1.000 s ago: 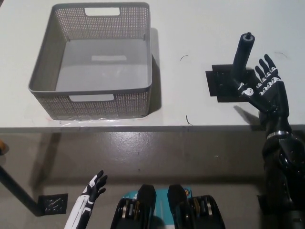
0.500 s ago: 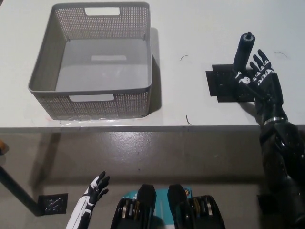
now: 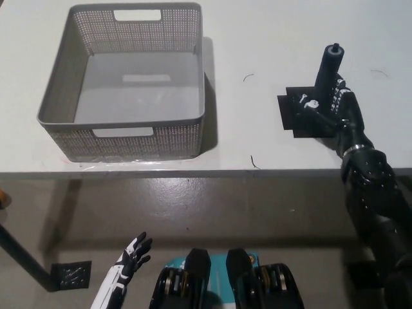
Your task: Use the right hand to pick up a electric screw driver and put it into a container on the left side
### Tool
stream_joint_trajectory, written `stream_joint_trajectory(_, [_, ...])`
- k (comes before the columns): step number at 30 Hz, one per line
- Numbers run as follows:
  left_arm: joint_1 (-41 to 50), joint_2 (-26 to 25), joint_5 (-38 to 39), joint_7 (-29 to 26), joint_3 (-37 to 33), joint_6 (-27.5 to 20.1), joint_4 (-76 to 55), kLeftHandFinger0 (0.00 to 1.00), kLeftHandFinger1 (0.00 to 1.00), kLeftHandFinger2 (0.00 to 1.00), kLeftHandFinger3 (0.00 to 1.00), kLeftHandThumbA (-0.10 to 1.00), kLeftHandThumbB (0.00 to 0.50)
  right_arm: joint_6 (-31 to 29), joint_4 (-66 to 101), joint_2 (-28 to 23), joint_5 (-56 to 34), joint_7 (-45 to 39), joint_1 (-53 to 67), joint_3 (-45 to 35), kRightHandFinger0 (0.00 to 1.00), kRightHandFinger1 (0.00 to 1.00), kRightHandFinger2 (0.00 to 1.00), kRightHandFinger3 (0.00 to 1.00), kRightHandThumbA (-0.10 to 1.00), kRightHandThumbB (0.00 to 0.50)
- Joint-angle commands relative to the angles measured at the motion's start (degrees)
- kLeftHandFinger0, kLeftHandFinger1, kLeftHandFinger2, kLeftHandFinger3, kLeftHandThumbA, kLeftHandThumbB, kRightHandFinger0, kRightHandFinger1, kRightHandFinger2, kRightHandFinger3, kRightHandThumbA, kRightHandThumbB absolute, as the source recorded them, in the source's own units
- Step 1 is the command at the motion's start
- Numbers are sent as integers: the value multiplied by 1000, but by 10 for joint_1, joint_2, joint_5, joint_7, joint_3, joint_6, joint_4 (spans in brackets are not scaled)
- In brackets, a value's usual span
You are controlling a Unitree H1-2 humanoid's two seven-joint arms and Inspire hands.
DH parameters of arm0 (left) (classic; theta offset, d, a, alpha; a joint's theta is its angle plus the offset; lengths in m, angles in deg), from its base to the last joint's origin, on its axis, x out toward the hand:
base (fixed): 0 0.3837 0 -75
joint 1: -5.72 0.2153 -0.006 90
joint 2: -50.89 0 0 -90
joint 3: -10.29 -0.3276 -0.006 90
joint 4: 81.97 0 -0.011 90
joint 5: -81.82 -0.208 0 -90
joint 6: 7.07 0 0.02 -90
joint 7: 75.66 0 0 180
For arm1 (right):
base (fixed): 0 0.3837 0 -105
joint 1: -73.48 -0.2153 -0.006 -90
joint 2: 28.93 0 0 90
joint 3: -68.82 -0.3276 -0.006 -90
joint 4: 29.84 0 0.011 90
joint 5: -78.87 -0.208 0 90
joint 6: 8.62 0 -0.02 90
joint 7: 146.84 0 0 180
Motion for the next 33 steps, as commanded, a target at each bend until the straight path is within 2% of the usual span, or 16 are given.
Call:
stream_joint_trajectory(1, [-3, -1, 4, 12, -8, -23, -9, 1000, 1000, 1000, 1000, 1000, 218, -28, -68, -9, 34, 93, -104, 9, 1000, 1000, 1000, 1000, 627, 414])
stream_joint_trajectory(2, [0, 1, 3, 12, -9, -23, -10, 1000, 1000, 1000, 1000, 1000, 218, -15, -84, -6, 33, 119, -117, 6, 915, 956, 1000, 1000, 570, 426])
stream_joint_trajectory(3, [0, 1, 4, 12, -10, -23, -11, 1000, 1000, 1000, 1000, 1000, 210, 12, -109, -4, 39, 169, -137, 9, 259, 340, 446, 512, 89, 296])
stream_joint_trajectory(4, [1, 1, 3, 11, -9, -23, -12, 1000, 1000, 1000, 1000, 1000, 220, 13, -116, -4, 43, 179, -142, 13, 61, 109, 189, 223, -43, 244])
stream_joint_trajectory(5, [-1, 1, 4, 9, -8, -20, -17, 1000, 1000, 1000, 1000, 1000, 222, 14, -132, -4, 38, 179, -154, 11, 2, 4, 153, 119, -98, 229])
stream_joint_trajectory(6, [-3, 0, 4, 10, -8, -19, -18, 1000, 1000, 1000, 1000, 1000, 217, 15, -137, -4, 35, 178, -159, 10, 0, 0, 217, 140, -100, 210])
stream_joint_trajectory(8, [-12, -4, 3, 10, -7, -19, -18, 1000, 1000, 1000, 1000, 1000, 224, 14, -146, -2, 33, 180, -166, 8, 0, 0, 368, 282, -100, 188])
stream_joint_trajectory(9, [-16, -6, 2, 10, -6, -19, -19, 1000, 1000, 1000, 1000, 1000, 231, 12, -149, -1, 32, 182, -169, 8, 0, 0, 370, 309, -100, 180])
stream_joint_trajectory(10, [-21, -9, 0, 11, -7, -17, -21, 1000, 1000, 1000, 1000, 1000, 250, 11, -150, 4, 33, 188, -172, 8, 0, 36, 491, 486, -100, 147])
stream_joint_trajectory(12, [-23, -10, 3, 14, -8, -12, -24, 1000, 1000, 1000, 1000, 1000, 253, 11, -153, 6, 32, 192, -171, 8, 0, 110, 610, 620, -100, 132])
stream_joint_trajectory(15, [-21, -8, 1, 13, -10, -17, -21, 1000, 1000, 1000, 1000, 1000, 231, 6, -150, 5, 30, 191, -167, 6, 0, 132, 621, 650, -100, 118])
stream_joint_trajectory(18, [-22, -9, 2, 13, -8, -18, -20, 1000, 1000, 1000, 1000, 1000, 226, -4, -147, 6, 25, 191, -168, 1, 0, 113, 578, 596, -100, 141])
stream_joint_trajectory(22, [-22, -8, 4, 14, -7, -10, -23, 1000, 1000, 1000, 1000, 1000, 239, -16, -146, 7, 20, 194, -170, -5, 0, 114, 577, 575, -100, 149])
stream_joint_trajectory(29, [-19, -7, 4, 12, -5, -15, -16, 1000, 1000, 1000, 1000, 1000, 235, -34, -138, 16, 13, 191, -175, -20, 0, 120, 578, 594, -100, 105])
stream_joint_trajectory(33, [-21, -8, 8, 15, -4, -14, -17, 1000, 1000, 1000, 1000, 1000, 229, -55, -123, 20, 34, 207, -190, -4, 0, 102, 554, 620, -100, 134])
